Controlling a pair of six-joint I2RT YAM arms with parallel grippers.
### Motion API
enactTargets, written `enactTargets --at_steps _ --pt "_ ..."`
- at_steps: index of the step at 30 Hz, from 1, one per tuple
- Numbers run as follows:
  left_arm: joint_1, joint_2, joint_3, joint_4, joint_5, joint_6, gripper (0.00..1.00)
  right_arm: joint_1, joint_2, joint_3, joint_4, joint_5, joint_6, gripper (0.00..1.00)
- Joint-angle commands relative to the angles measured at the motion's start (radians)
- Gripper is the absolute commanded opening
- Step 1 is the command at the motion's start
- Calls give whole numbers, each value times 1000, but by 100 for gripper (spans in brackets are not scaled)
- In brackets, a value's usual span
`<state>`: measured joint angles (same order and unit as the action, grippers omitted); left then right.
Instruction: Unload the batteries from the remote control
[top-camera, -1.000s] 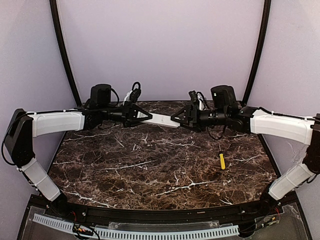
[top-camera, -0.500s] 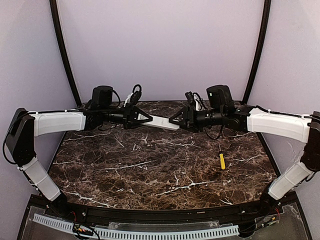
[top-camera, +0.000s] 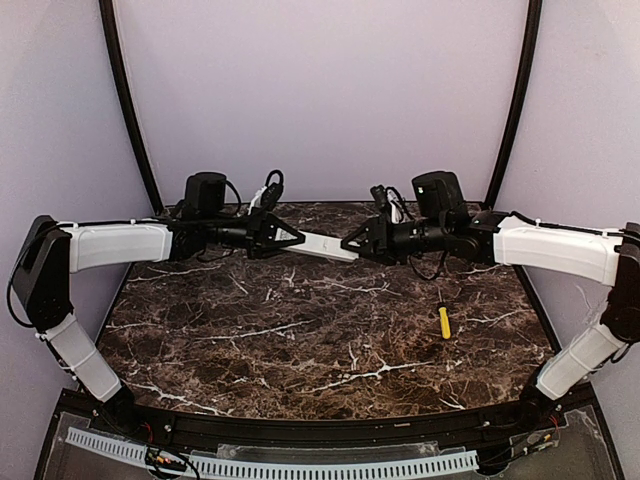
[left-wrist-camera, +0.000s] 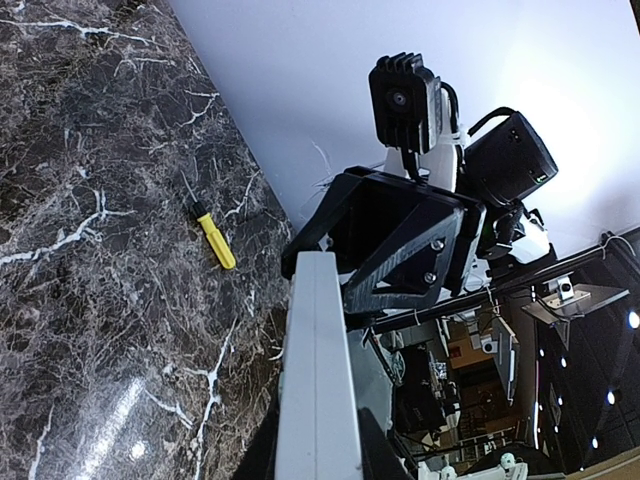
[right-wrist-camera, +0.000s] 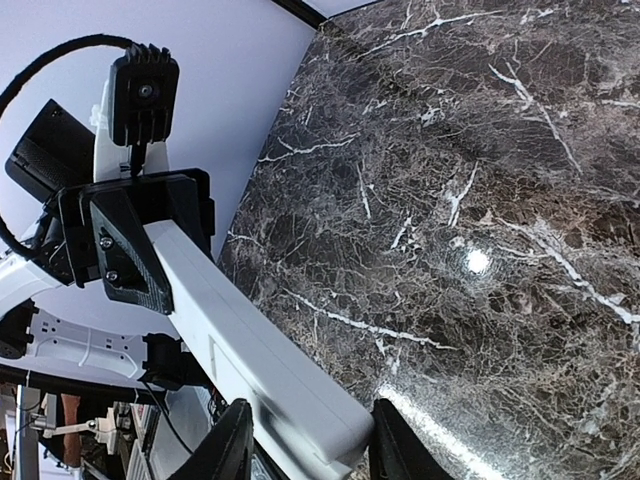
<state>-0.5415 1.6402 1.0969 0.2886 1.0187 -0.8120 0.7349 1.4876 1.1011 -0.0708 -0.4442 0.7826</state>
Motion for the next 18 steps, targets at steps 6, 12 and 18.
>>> enactTargets --at_steps 6,12,18 --pt "-2 -16 14 51 23 -28 0 10 -29 -30 30 -6 -9 29" --pt "-2 -20 7 89 35 -57 0 10 -61 -58 31 7 -7 25" --pt "-2 -19 0 113 34 -79 0 11 -73 -64 31 7 -9 26"
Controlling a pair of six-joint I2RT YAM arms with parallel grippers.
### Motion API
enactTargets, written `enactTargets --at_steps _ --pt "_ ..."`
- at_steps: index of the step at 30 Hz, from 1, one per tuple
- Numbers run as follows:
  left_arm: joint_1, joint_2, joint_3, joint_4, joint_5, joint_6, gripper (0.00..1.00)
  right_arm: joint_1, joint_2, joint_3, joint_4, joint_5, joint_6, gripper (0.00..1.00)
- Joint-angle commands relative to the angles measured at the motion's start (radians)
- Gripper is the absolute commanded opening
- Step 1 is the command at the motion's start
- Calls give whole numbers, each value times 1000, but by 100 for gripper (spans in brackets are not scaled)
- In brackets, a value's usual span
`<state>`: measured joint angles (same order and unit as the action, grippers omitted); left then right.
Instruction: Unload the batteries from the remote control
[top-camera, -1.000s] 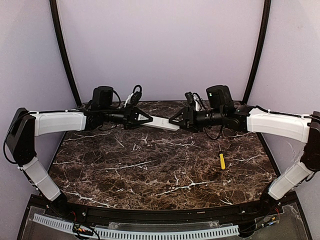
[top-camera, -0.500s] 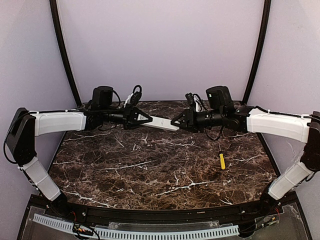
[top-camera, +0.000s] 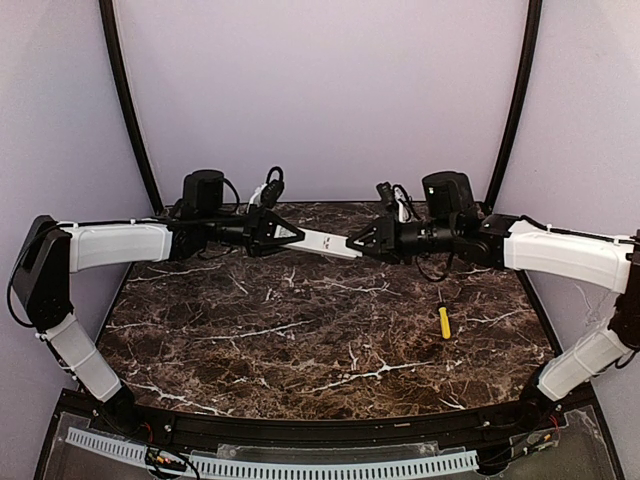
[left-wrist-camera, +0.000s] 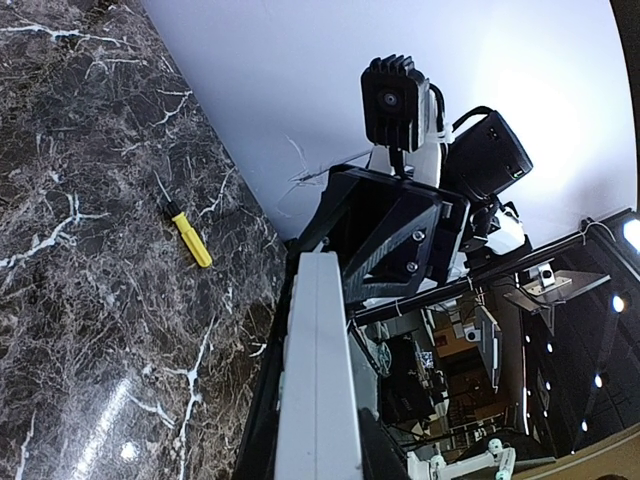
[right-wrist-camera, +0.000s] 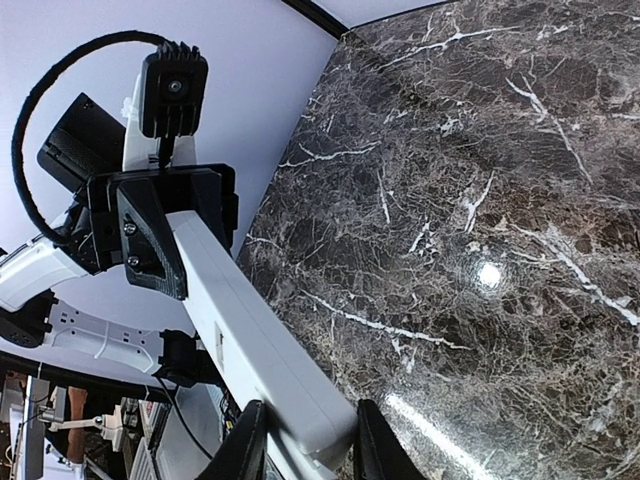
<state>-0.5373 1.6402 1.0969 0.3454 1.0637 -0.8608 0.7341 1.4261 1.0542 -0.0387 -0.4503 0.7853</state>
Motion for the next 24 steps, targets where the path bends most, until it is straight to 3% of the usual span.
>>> enactTargets --at_steps 1,9,24 --pt "-6 -20 0 55 -12 -30 0 11 -13 -19 -2 12 -11 28" --pt "-6 -15 3 43 -22 -21 0 11 -31 -20 -15 16 -12 41" --pt "-6 -16 13 -18 -30 26 0 11 -41 -12 -80 68 -34 34"
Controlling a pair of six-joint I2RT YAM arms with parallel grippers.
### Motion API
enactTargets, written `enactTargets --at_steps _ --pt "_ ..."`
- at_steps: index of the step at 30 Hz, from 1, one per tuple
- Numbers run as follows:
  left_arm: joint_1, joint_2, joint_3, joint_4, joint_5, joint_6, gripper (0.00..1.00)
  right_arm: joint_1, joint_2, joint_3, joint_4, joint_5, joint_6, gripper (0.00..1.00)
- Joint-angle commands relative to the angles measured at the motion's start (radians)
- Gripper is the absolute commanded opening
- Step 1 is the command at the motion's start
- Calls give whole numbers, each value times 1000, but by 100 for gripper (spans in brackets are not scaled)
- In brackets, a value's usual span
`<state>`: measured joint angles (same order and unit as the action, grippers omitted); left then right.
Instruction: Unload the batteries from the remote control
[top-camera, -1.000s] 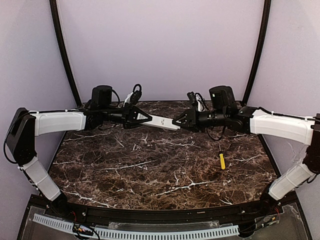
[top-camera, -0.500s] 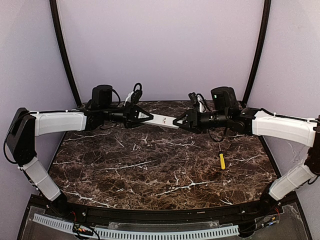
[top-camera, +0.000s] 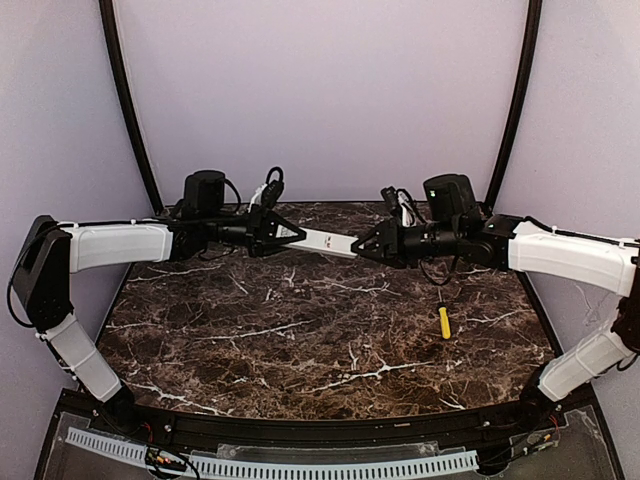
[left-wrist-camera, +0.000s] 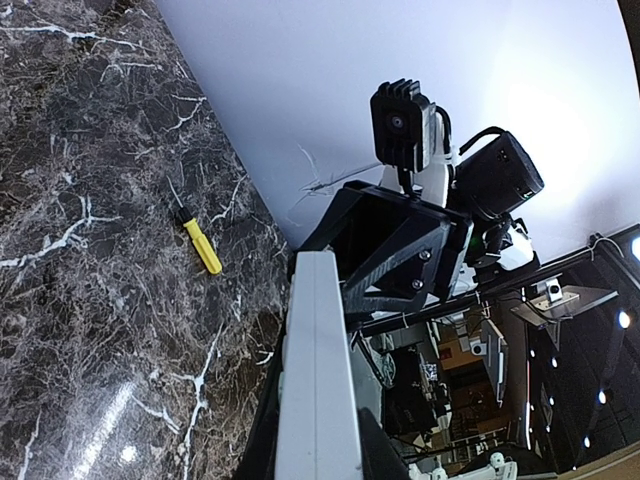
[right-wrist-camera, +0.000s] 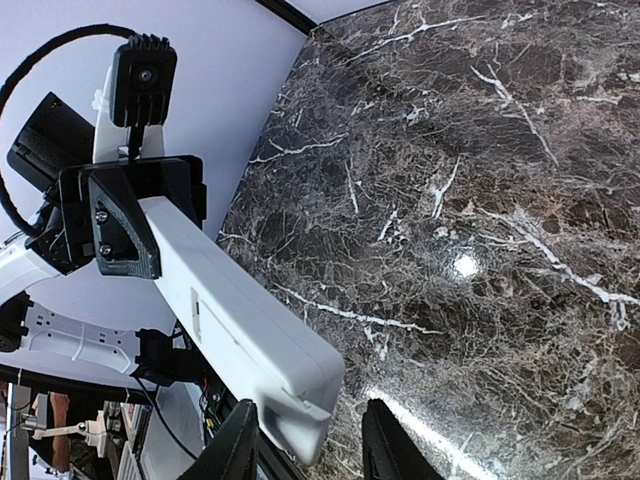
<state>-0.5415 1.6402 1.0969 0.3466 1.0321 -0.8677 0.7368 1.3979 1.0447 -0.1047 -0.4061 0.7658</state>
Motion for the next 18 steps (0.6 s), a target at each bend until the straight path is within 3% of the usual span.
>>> enactTargets --at_steps 1,18 --pt "-2 -16 13 -22 0 39 0 9 -10 2 -15 24 -17 33" --pt "-2 -14 2 -35 -12 54 0 8 -20 -6 -18 23 -20 16"
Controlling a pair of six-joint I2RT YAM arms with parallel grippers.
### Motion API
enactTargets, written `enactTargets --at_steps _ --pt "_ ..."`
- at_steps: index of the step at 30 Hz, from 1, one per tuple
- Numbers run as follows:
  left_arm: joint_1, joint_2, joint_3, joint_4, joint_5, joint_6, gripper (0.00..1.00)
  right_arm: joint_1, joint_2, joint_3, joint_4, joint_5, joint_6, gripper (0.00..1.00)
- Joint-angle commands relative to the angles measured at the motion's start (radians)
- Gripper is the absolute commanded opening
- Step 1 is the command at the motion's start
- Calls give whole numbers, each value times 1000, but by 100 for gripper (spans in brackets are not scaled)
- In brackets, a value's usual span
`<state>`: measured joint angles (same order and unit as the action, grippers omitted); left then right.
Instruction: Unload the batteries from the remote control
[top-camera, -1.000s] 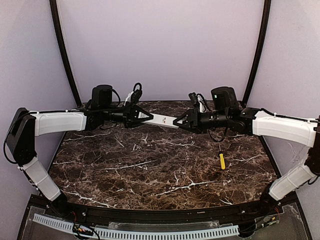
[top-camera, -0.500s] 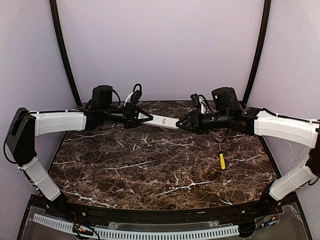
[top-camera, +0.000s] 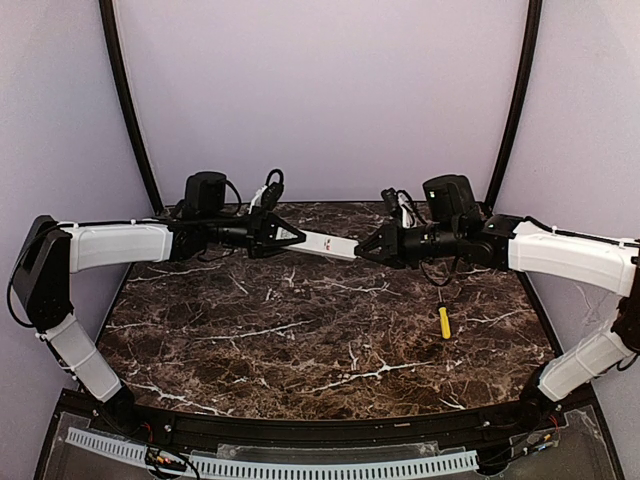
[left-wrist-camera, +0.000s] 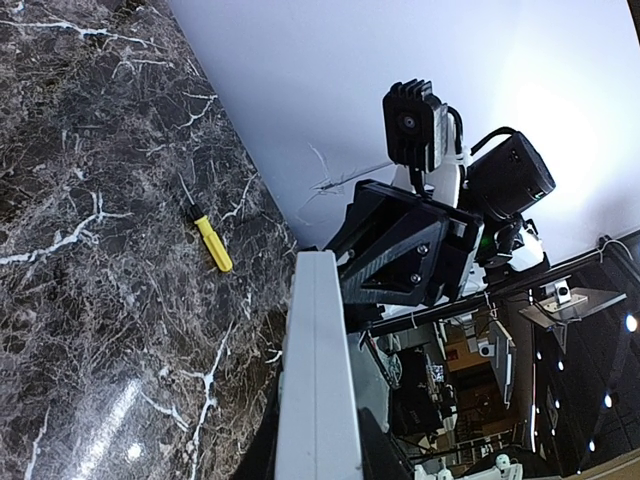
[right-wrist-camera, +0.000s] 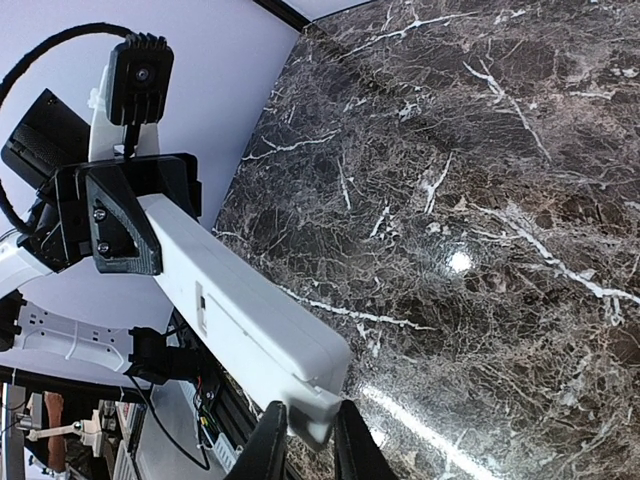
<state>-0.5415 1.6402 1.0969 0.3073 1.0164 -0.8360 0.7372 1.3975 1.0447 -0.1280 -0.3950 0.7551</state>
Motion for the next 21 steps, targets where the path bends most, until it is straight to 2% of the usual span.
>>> enactTargets --at_steps 1,21 --pt "-2 -13 1 4 3 23 0 8 -21 -6 6 12 -9 16" --pt "-2 -15 -12 -1 -16 29 0 8 -46 -10 21 -5 -6 2"
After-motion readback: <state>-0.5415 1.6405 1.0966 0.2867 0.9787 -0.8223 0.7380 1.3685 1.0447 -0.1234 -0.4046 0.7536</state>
